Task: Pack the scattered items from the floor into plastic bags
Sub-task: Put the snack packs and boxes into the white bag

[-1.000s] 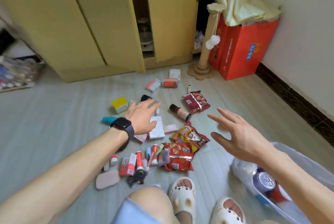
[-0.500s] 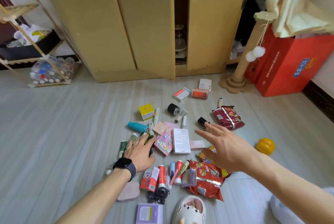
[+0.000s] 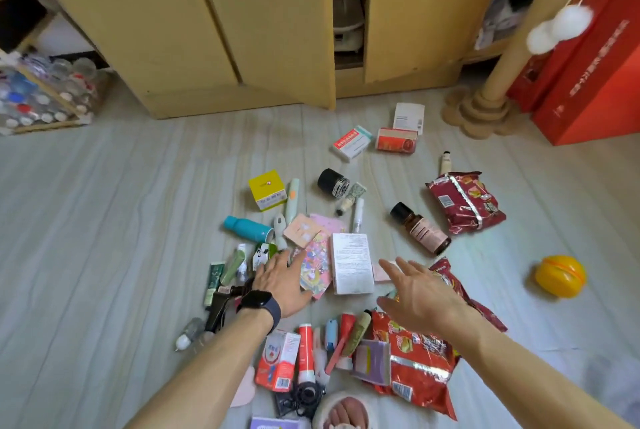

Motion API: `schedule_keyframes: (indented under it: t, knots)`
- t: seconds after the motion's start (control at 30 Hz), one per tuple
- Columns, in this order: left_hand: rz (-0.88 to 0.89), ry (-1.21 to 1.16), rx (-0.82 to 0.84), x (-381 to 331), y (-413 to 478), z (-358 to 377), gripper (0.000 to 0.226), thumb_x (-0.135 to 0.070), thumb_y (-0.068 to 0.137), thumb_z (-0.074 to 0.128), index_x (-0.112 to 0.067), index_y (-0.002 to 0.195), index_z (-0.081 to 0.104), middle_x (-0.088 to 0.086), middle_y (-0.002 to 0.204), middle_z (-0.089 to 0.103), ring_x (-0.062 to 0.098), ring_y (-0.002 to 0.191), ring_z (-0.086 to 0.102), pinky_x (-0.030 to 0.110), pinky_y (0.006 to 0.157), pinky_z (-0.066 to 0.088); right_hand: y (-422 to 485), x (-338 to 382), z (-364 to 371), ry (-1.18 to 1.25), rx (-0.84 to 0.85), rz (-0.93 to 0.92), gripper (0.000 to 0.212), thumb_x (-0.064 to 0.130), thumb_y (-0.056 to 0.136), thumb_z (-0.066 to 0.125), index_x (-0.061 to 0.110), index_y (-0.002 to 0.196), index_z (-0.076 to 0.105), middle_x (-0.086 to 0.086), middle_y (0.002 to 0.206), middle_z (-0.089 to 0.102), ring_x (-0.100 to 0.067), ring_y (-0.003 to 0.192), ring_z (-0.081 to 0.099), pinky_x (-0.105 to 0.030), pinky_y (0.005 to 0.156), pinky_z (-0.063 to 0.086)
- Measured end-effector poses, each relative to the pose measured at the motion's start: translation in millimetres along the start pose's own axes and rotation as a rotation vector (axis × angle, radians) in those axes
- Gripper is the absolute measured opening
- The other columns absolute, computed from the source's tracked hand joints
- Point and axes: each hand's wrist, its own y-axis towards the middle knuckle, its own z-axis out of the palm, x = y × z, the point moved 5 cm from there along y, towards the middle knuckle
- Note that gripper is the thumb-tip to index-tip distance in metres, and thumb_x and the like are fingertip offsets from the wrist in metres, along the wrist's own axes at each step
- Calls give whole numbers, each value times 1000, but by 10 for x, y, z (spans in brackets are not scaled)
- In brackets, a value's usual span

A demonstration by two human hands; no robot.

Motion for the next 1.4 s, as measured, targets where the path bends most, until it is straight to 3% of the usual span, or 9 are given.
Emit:
schedule_keyframes:
  t: [0.17,0.5,0.7,0.77,0.87,1.07,1.2,1.3,1.4]
  knots:
    - [-116,-103,-11,-189,500,162,93,-52,85,57,-26,155,2,9,155,25,37,126,45,41,100,43,541,-42,252,225,-10,116,96,74,88,40,22,157,-2,-13,161,20,-35,151,2,-47,121,13]
    - [-89,-18,-6,-273,609,510,104,-49,82,66,-31,155,-5,13,145,33,38,123,46,43,94,43,1168,247,799,295,-160,184,119,81,74,52,34,150,-25,-23,160,10,-35,150,-4,-66,114,-5]
    - [-87,-325,24,-223,528,477,99,-30,83,75,-34,155,7,15,140,50,35,118,56,36,89,46,978,276,634,291,-297,165,114,53,77,71,37,152,-12,-20,122,46,-40,117,47,-50,115,22]
    - [-86,-339,37,-217,461,383,96,-27,85,73,-32,155,8,14,135,57,34,117,57,35,89,47,857,282,491,294,-271,101,103,36,85,69,39,153,-9,-16,118,44,-38,99,57,-44,91,45]
    - [-39,-213,15,-279,340,121,90,-30,86,68,-33,154,11,8,127,63,32,111,61,35,87,50,644,194,314,235,-171,33,85,17,94,57,38,154,0,-16,126,40,-38,87,62,-39,60,46]
    - [162,-166,-3,-846,-113,-582,68,-28,88,66,-36,148,35,5,123,64,28,113,58,32,91,46,-498,-355,-54,210,-201,84,65,26,99,47,28,154,13,-14,129,44,-37,97,60,-44,75,53]
    - [351,-33,15,-1576,-461,-863,71,-33,87,64,-42,149,30,4,130,62,27,115,58,33,91,48,-1729,-885,56,648,-357,288,55,32,98,51,35,150,32,-2,123,57,-25,108,62,-33,78,53]
    - [567,118,39,-2303,-837,-935,71,-31,86,63,-42,149,30,2,139,56,24,123,54,30,92,44,-2818,-1192,502,1290,-586,498,36,19,98,59,35,130,56,11,99,72,-1,73,68,-23,57,55]
    - [723,111,87,-3015,-1280,-893,70,-36,87,64,-41,149,32,-2,138,57,19,123,54,27,92,42,-3767,-1433,1200,1715,-803,768,30,17,96,61,31,122,65,3,98,76,-17,71,69,-36,53,57]
